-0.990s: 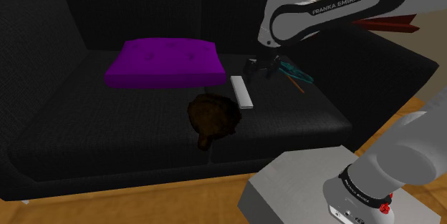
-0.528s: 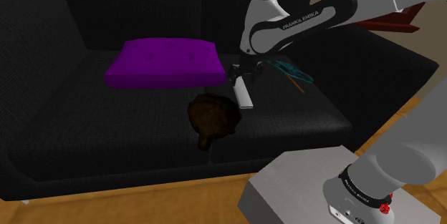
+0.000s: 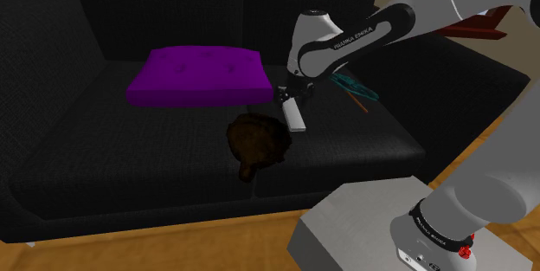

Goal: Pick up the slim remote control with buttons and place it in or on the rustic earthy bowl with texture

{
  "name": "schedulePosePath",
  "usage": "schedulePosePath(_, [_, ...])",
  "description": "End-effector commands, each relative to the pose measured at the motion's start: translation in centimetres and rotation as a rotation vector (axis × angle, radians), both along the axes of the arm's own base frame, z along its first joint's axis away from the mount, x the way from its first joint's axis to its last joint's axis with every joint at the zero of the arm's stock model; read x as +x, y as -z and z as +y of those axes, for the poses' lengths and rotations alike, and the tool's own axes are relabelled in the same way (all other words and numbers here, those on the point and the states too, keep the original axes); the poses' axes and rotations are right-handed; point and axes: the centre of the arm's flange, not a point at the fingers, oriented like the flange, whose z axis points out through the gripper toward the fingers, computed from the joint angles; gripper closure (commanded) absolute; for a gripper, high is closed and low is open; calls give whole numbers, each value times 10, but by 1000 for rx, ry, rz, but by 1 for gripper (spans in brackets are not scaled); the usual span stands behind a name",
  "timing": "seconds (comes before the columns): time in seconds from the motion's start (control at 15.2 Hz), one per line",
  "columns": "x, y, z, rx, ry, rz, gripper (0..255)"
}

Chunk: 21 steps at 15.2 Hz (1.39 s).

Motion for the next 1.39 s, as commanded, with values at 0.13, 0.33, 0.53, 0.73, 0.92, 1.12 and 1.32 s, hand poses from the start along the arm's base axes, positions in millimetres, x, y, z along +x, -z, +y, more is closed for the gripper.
schedulePosePath(0.13, [0,2,0,0,0,0,0])
schedulePosePath(0.33, [0,2,0,0,0,0,0])
schedulePosePath(0.53, [0,2,0,0,0,0,255])
schedulePosePath(0.73, [0,2,0,0,0,0,255])
schedulePosePath(0.92, [0,2,0,0,0,0,255])
schedulePosePath(1.12, [0,-9,0,0,0,0,255])
schedulePosePath(1.32, [0,-25,0,0,0,0,255])
